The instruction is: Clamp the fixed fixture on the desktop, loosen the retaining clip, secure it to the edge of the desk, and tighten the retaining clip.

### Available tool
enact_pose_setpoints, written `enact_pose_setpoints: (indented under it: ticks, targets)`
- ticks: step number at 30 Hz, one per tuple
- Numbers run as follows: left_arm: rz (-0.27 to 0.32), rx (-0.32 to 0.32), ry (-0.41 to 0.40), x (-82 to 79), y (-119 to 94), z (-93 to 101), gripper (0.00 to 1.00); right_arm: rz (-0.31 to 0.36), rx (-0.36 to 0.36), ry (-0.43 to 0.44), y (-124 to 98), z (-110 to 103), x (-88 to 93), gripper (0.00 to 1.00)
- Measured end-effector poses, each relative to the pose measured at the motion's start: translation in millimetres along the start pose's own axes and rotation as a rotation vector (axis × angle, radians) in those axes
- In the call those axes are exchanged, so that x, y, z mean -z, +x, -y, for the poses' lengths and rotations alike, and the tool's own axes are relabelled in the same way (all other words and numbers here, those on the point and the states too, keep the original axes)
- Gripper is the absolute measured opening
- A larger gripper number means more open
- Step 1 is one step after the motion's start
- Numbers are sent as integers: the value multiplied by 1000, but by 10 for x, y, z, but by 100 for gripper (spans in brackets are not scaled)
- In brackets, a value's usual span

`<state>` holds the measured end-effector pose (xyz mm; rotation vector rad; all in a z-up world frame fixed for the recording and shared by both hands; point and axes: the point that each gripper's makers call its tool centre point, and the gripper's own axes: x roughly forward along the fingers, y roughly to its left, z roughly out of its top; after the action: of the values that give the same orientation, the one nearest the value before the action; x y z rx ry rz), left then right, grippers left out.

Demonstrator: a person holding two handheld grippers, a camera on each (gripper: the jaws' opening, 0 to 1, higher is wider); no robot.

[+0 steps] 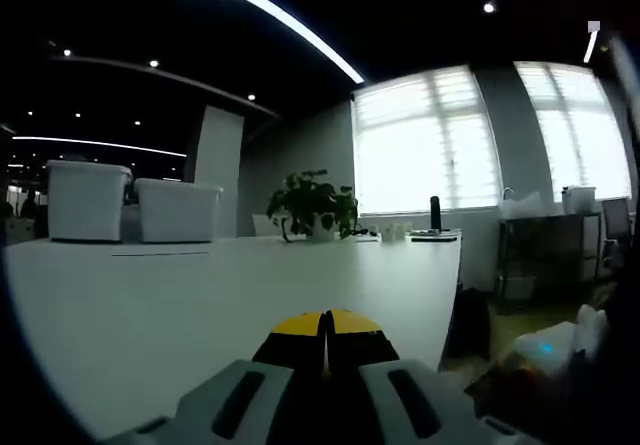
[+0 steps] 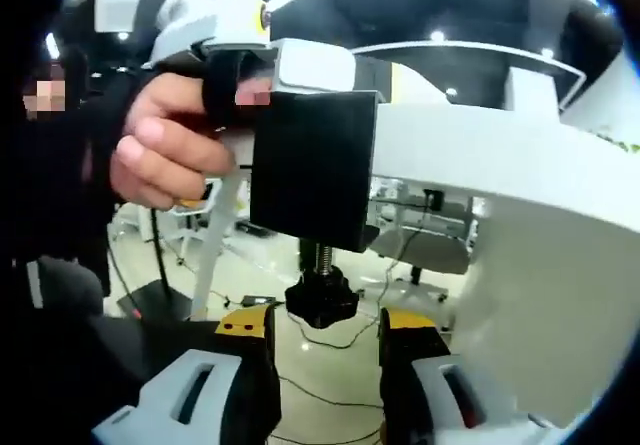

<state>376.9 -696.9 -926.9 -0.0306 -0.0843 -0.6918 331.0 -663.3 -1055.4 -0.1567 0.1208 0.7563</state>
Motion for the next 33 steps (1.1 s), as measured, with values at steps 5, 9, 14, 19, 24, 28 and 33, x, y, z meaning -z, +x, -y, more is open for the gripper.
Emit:
enact_pose_setpoints:
  ticks: [5, 9, 14, 19, 24, 28, 33]
  targets:
    - [4, -3, 7, -8, -8, 10, 1, -23, 160, -14, -2, 37, -13, 39]
    - [6, 2, 10, -14, -17, 21, 1, -13, 219, 35, 24, 52, -78, 38]
    - [7, 5, 12, -17, -25, 30, 1, -39, 281, 87, 82, 85, -44, 26]
    - [7, 4, 12, -17, -31, 37, 1, -47, 280, 77, 62, 91, -38, 25]
    - [6, 3, 10, -16, -33, 36, 1, -56, 177, 44, 63, 51, -39, 24]
    - [6, 1, 10, -16, -32, 31, 1, -39, 52, 36, 78, 5, -47, 24]
    - [5, 1, 10, -15, -27, 25, 1, -12, -134, 28, 101, -49, -55, 24]
